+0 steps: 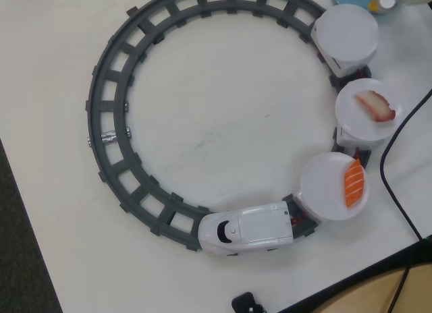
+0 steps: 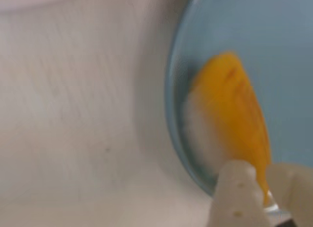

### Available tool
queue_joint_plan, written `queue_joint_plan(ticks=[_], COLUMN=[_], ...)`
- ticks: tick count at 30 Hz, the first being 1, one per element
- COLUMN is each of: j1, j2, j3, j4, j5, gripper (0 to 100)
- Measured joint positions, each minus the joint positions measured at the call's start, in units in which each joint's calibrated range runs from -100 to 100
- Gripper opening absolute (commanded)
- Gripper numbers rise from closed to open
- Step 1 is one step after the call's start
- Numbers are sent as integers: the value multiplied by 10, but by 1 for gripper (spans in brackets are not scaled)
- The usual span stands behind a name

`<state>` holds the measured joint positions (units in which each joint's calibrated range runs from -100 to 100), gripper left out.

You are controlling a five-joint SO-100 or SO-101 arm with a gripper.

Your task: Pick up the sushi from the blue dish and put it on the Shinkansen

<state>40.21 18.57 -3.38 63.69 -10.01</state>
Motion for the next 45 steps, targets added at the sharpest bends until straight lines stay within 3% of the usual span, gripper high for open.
queue_joint_plan(ticks=[3, 9, 15, 27, 30, 35, 45], j1=[2, 5, 5, -16, -20, -9, -11], j2=[-24, -67, -60, 92, 103, 108, 107], j3=[0, 0, 0, -70, -82, -88, -89], j4=[9, 46, 49, 49, 44, 46, 45], j5=[0, 0, 21, 120, 129, 131, 123], gripper=[4, 19, 22, 22, 21, 0, 2])
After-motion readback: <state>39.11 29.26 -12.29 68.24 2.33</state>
